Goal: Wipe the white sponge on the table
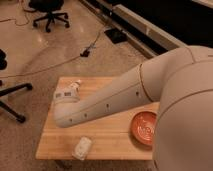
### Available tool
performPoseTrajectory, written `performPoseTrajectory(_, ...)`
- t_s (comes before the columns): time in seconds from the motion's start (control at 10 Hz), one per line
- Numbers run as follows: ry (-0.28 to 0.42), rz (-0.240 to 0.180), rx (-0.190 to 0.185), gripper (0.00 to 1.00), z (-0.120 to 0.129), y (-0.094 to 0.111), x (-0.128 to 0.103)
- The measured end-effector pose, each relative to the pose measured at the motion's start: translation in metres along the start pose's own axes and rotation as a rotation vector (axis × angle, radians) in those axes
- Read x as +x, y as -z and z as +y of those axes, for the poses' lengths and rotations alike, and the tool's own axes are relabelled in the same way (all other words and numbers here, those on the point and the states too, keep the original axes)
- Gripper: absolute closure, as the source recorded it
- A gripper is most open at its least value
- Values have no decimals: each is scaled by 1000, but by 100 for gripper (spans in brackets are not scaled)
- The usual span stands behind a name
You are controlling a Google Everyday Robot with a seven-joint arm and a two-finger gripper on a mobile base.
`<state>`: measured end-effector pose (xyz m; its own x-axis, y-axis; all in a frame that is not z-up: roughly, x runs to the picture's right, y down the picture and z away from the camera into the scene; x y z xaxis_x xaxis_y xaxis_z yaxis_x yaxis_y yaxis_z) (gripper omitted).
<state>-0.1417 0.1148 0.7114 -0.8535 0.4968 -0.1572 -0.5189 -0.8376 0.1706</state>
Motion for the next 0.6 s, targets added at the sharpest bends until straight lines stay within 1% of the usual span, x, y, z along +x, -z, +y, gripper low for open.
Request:
performPoseTrajectory(0.1, 5, 1, 1, 28, 1, 0, 1)
performPoseTrajectory(0.2, 25, 4, 16, 22, -1, 1, -1)
performPoseTrajectory(0.3, 52, 7, 42, 20, -6, 0, -6)
performPoseTrajectory(0.4, 87, 14, 79, 20, -17, -6, -10)
performPoseTrajectory(0.5, 118, 30, 107, 20, -29, -11, -12)
performPoseTrajectory(0.6, 138, 37, 138, 20, -44, -15, -22)
